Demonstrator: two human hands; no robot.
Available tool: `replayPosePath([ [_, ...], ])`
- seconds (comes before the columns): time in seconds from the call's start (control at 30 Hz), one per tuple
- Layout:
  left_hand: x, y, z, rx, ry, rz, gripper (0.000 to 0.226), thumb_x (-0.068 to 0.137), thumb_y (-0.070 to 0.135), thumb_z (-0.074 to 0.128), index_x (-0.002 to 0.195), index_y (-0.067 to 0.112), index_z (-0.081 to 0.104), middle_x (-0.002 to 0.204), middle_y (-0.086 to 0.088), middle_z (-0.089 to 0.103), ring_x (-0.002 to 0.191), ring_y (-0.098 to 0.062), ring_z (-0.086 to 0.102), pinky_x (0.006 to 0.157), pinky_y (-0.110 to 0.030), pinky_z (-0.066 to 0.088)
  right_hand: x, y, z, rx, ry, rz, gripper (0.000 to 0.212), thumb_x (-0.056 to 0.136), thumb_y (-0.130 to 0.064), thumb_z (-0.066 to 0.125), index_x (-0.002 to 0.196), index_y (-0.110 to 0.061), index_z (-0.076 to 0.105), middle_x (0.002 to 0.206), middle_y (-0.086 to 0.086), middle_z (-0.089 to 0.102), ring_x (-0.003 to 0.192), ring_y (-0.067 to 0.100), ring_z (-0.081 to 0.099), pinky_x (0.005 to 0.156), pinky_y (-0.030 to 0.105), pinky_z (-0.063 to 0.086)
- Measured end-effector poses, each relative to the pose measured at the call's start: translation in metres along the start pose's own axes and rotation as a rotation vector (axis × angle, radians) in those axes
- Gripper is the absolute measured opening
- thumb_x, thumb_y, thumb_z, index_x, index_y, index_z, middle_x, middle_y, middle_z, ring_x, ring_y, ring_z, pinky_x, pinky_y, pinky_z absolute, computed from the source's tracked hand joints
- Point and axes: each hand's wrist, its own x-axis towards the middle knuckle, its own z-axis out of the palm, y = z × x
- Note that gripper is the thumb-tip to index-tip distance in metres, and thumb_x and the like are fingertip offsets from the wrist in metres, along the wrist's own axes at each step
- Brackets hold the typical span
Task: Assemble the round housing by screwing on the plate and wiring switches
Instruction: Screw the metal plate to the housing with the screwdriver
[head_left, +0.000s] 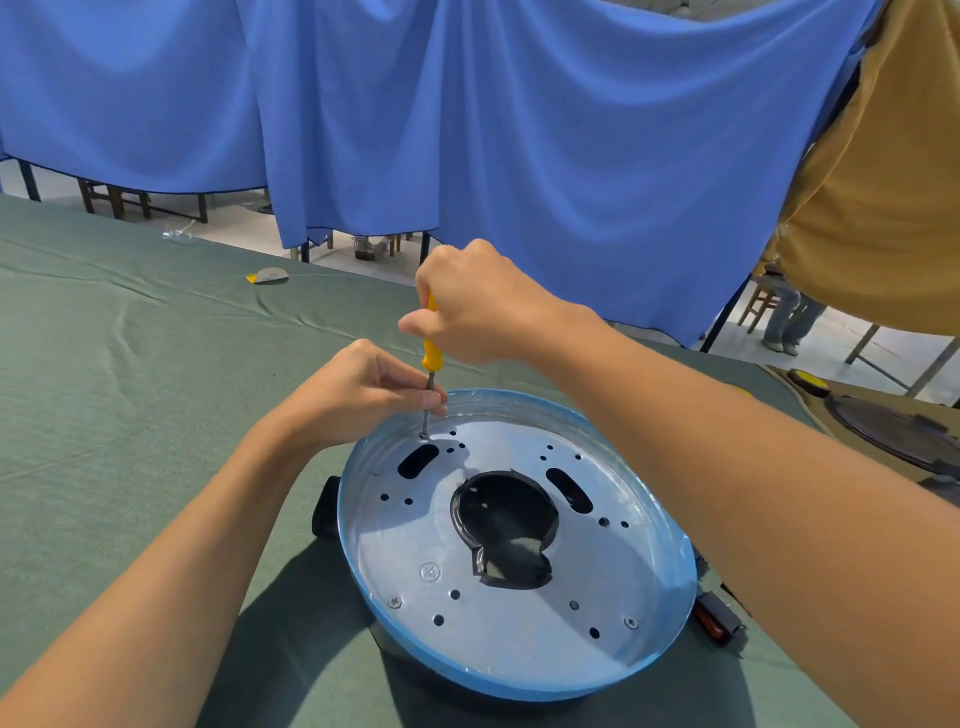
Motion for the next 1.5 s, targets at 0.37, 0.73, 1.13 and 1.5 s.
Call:
replayPosePath([
  [0.37,0.003,0.000,0.009,0.021,0.005,0.027,0.015,0.087,0.013,0.075,0.078,0.022,0.082,0.087,0.018,0.076,0.101,0.004,0.067,0.095,-0.022,0.049,-0.006,-0.009,-0.009,-0.110,-0.080,0.008,0.015,0.089,-0.030,0.057,0.084,-0.017,0.050,0.091,0.003,0.051,0.087,0.026,0.048,0.061,0.033,0.037],
  [0.73,0.001,-0.002,0.012,-0.032,0.157,0.011,0.006,0.075,0.016,0.084,0.080,0.018,0.082,0.082,0.011,0.077,0.092,-0.005,0.072,0.089,-0.031,0.054,-0.003,-0.009,-0.003,-0.116,-0.076,0.008,0.036,0.091,-0.020,0.054,0.066,-0.022,0.028,0.074,0.000,0.030,0.058,0.015,0.034,0.048,0.028,0.022],
  [1.13,0.001,-0.005,0.009,-0.021,-0.046,0.032,0.016,0.094,0.015,0.065,0.090,0.019,0.080,0.102,0.016,0.075,0.106,0.006,0.065,0.100,-0.022,0.048,0.000,-0.007,-0.017,-0.075,-0.165,-0.082,0.023,0.087,-0.022,0.069,0.074,-0.024,0.050,0.080,0.000,0.049,0.066,0.013,0.056,0.049,0.026,0.041],
  [1.5,0.001,-0.005,0.011,-0.004,0.049,0.075,0.014,0.088,0.015,0.073,0.079,0.022,0.081,0.093,0.008,0.078,0.098,0.000,0.070,0.092,-0.020,0.051,0.001,-0.006,-0.011,-0.094,-0.177,-0.048,0.023,0.088,-0.038,0.063,0.081,-0.018,0.055,0.084,0.004,0.057,0.078,0.023,0.057,0.056,0.032,0.047],
])
